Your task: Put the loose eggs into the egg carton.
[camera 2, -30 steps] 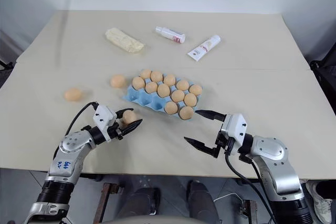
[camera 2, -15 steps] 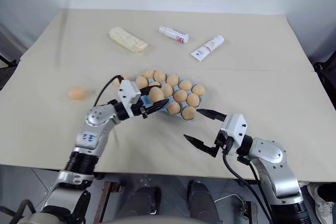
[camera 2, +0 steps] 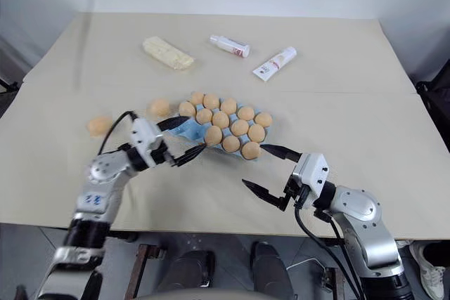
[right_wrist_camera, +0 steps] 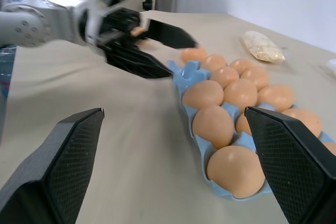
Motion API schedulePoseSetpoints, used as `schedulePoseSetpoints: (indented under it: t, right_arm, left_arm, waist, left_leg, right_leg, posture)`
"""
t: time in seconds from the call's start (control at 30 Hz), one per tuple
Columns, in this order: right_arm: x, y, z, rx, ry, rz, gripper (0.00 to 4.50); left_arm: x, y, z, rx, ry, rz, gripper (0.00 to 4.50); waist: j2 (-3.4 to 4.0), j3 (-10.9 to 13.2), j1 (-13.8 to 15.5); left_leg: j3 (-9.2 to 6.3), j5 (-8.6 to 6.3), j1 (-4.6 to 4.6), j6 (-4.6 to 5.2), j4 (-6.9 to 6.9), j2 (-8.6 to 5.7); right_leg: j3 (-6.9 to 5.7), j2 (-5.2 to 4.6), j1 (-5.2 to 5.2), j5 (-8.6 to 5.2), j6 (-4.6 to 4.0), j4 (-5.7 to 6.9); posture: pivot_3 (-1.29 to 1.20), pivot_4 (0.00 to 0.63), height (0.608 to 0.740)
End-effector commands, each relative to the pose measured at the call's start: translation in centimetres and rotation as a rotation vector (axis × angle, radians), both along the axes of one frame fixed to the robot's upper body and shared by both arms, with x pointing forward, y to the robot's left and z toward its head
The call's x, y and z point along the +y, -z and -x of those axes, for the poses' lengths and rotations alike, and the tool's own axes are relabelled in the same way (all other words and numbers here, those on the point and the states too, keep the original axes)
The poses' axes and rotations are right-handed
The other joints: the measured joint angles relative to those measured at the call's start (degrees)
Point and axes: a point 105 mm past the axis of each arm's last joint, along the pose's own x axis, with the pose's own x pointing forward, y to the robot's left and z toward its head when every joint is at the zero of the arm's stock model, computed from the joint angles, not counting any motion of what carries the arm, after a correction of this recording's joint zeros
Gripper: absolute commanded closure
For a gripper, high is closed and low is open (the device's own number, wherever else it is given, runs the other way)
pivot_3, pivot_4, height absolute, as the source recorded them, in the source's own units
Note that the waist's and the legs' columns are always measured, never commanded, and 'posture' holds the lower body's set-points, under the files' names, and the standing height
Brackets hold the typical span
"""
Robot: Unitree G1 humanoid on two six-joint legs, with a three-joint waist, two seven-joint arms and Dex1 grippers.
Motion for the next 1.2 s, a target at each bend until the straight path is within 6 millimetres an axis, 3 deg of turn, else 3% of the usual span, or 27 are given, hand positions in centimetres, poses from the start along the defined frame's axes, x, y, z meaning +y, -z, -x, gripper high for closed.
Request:
schedulePoseSetpoints:
  t: [0.03,0.17,0.3,0.37,0.47,0.57,0.93,1.07,1.2]
  right_arm:
    - [0.4,-0.6,-0.1,-0.021,-0.039,-0.016,0.0]
    - [1.0,-0.7,-0.9,-0.03,-0.055,-0.029,0.0]
    - [1.9,-1.0,-2.1,-0.044,-0.046,-0.072,0.0]
    - [2.3,-1.1,-2.7,-0.052,-0.036,-0.094,0.0]
    - [2.7,-1.1,-2.8,-0.055,-0.041,-0.101,0.0]
    - [2.8,-1.0,-2.9,-0.057,-0.042,-0.101,0.0]
    - [2.2,-1.2,-3.0,-0.069,-0.014,-0.085,0.0]
    - [2.1,-1.2,-2.9,-0.073,0.001,-0.09,0.0]
    - [2.2,-1.2,-2.8,-0.074,0.011,-0.098,0.0]
  left_arm:
    - [4.9,-1.3,1.1,-0.061,-0.15,-0.011,0.02]
    - [11.4,-0.1,2.7,-0.01,-0.414,0.043,0.02]
    - [14.7,1.4,4.3,0.018,-0.587,0.061,0.02]
    - [15.2,1.8,4.8,0.032,-0.628,0.104,0.02]
    - [14.0,2.2,4.8,0.053,-0.61,0.139,0.02]
    - [12.4,2.2,3.5,0.063,-0.575,0.159,0.02]
    - [6.6,-1.8,-7.8,0.077,-0.508,0.19,0.02]
    - [5.1,-3.0,-10.6,0.096,-0.502,0.19,0.02]
    - [4.3,-2.1,-12.2,0.17,-0.507,0.124,0.02]
  waist:
    - [0.0,0.0,0.0]
    - [0.02,0.0,0.1]
    - [0.03,0.0,0.2]
    - [0.03,0.0,0.2]
    - [0.03,0.0,0.6]
    - [0.03,0.0,0.9]
    - [0.02,0.0,1.3]
    - [0.01,0.0,0.9]
    - [0.0,0.0,0.4]
  left_leg:
    - [0.0,0.0,0.0,0.0,0.0,0.01]
    - [0.0,-0.02,-0.01,0.04,-0.01,0.03]
    - [-0.03,-0.05,-0.06,0.09,-0.03,0.04]
    - [-0.01,-0.07,-0.08,0.11,-0.04,0.04]
    - [-0.02,-0.09,-0.11,0.12,-0.05,0.04]
    - [-0.01,-0.12,-0.12,0.12,-0.06,0.04]
    - [-0.03,-0.11,-0.15,0.09,0.03,-0.04]
    - [0.02,-0.16,-0.21,0.06,-0.01,-0.04]
    - [0.05,-0.16,-0.24,0.05,-0.02,-0.04]
  right_leg:
    - [0.0,0.0,0.0,0.0,-0.02,0.0]
    - [-0.01,-0.06,0.01,-0.01,-0.06,-0.05]
    - [-0.04,-0.07,0.01,-0.01,-0.06,-0.16]
    - [-0.04,-0.09,0.01,0.0,-0.06,-0.19]
    - [-0.06,-0.1,0.01,0.0,-0.05,-0.25]
    - [-0.06,-0.1,0.01,0.0,-0.06,-0.29]
    - [-0.18,-0.02,-0.01,0.05,0.01,-0.22]
    - [-0.18,0.04,-0.07,0.07,0.06,-0.32]
    - [-0.33,0.06,-0.1,0.07,0.08,-0.32]
  posture:
    - [0.0,0.15,0.74]
    - [0.0,0.15,0.74]
    - [0.0,0.15,0.74]
    - [0.0,0.15,0.74]
    - [0.0,0.15,0.74]
    - [0.0,0.15,0.74]
    - [0.0,0.15,0.74]
    - [0.0,0.15,0.74]
    - [0.0,0.15,0.74]
